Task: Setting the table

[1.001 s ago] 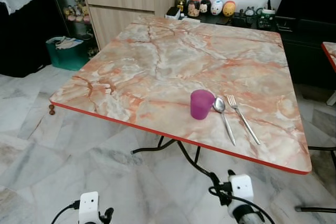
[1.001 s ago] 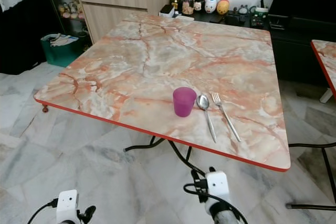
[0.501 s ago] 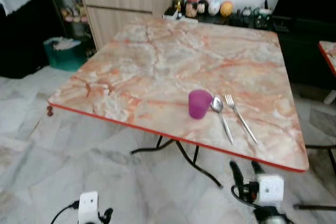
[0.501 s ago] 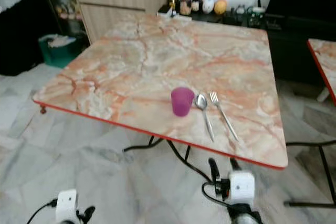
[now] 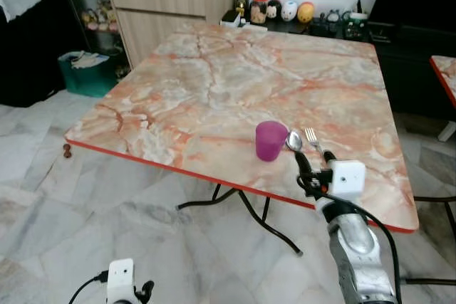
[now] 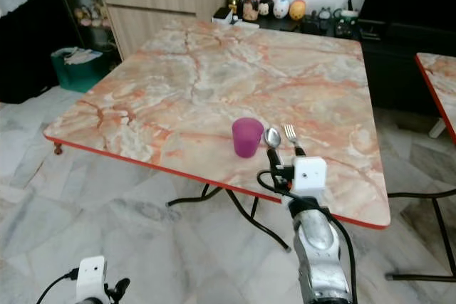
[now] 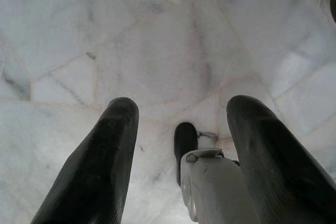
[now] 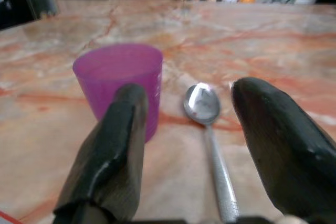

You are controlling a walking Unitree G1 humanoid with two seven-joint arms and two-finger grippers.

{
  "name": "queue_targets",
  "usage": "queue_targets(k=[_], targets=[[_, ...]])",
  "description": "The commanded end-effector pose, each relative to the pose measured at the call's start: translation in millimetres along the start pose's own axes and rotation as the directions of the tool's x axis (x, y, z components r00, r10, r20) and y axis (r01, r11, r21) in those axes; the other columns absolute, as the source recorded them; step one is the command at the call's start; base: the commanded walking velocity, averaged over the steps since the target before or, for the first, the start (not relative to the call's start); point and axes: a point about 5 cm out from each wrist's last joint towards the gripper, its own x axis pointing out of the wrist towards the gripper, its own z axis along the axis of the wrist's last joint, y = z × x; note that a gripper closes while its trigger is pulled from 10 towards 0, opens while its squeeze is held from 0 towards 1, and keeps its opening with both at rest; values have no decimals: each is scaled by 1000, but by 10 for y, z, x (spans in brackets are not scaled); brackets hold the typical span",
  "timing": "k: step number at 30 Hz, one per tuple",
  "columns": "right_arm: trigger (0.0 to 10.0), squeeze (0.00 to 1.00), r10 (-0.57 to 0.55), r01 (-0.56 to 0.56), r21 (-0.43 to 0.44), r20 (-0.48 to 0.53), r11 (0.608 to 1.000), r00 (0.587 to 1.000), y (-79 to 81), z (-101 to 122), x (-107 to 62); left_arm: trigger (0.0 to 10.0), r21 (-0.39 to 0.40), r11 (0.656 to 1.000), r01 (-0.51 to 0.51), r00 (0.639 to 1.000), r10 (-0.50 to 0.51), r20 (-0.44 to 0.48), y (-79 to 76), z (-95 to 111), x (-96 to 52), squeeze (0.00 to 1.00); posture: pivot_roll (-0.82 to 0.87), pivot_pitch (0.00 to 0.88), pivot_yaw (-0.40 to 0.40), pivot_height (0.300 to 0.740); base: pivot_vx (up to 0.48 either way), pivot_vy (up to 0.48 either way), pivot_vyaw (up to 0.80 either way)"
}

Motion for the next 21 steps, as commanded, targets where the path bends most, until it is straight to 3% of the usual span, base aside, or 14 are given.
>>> queue_targets(k=[1, 6, 10, 13, 21], targets=[[10000, 0, -10, 10, 3, -26, 1000, 1000, -5, -3, 66, 10000, -8, 1000, -13, 1000, 12, -18, 27, -43, -11, 0, -53, 0, 4, 719, 0, 0, 0], [10000, 0, -8, 8, 8, 8, 1000, 1000, 34, 112, 206, 10000, -16, 1000, -17, 1000, 16, -20, 40, -60, -18, 0, -44, 0, 0, 719, 0, 0, 0], [10000, 0, -35, 35, 7, 7, 999, 999, 10, 100, 195, 10000, -16, 1000, -16, 1000, 15, -23, 44, -74, -22, 0, -40, 0, -1, 719, 0, 0, 0], [10000, 0, -134, 132, 29, 98, 991, 986, -164, 193, 109, 10000, -19, 1000, -14, 1000, 13, -22, 53, -93, -31, 0, -47, 0, 4, 719, 0, 0, 0], [10000, 0, -116, 116, 12, 162, 993, 980, -176, 276, 91, 10000, -28, 1000, -12, 1000, 12, -7, 24, -82, -28, 0, -47, 0, 1, 719, 0, 0, 0]])
